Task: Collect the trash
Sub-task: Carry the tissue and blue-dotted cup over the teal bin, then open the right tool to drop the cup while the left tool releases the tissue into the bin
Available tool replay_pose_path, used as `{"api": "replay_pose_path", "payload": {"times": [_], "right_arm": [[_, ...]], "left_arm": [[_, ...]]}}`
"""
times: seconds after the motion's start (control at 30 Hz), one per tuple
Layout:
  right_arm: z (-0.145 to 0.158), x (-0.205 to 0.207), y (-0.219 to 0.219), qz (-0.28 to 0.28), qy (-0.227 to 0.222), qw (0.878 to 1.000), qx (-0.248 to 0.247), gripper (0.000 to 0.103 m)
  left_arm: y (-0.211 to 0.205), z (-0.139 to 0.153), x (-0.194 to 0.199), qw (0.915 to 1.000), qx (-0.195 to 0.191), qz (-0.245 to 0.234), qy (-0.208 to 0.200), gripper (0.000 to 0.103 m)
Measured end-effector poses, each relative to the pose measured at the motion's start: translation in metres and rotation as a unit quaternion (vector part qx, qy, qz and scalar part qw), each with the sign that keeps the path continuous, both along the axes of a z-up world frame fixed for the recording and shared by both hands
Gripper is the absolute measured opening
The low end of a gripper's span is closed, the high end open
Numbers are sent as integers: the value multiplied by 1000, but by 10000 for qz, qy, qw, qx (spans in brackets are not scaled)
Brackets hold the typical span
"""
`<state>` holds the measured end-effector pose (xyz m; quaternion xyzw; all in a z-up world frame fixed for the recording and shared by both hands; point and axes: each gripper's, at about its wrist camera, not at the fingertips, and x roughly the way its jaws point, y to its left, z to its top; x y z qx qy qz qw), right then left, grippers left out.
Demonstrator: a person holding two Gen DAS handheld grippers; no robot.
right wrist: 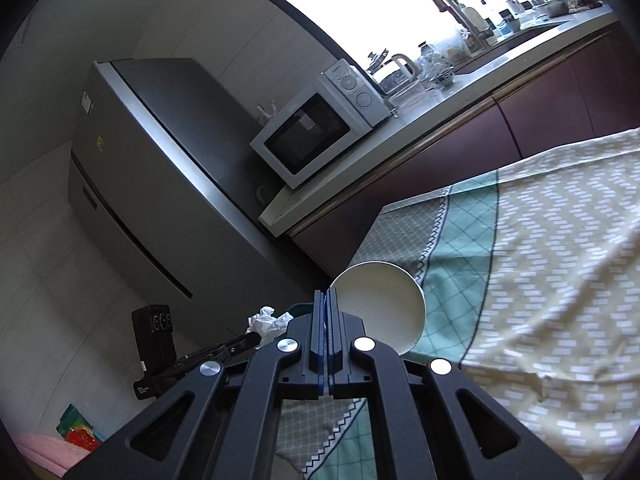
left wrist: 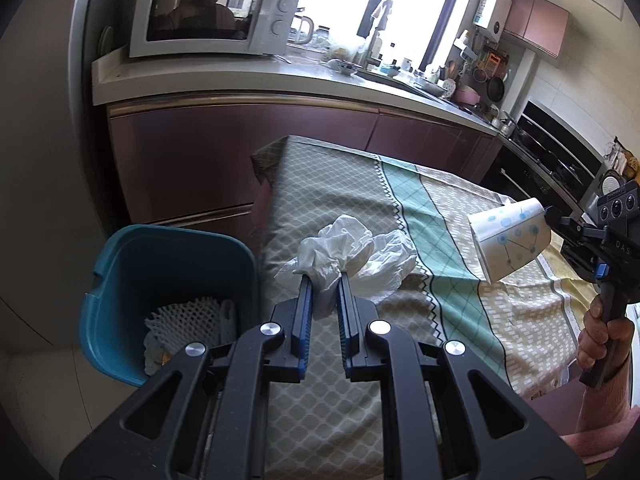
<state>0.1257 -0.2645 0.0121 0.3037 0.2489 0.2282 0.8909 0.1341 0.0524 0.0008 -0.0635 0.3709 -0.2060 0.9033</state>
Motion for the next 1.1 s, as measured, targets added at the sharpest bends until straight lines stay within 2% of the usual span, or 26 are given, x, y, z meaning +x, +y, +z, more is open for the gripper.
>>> {"api": "replay_pose_path", "payload": {"times": [0.27,0.5,0.8,1.1], "right_arm": [[9,63,82,961,-54,9954,29,0],[5,108,149,1532,94,9881,16,0],[-18,152,208,1725,539,9834,-141,0],[-42,182,231,1738,910,9805,-134,0]], "left_arm": [[59,-6,5,9975,226,664,46,12],[93,-23,15,9942,335,991,246,12],[115,-63,37,9890,467,1241,661,13],[124,-95,59,9854,476,1296,996,15]]}}
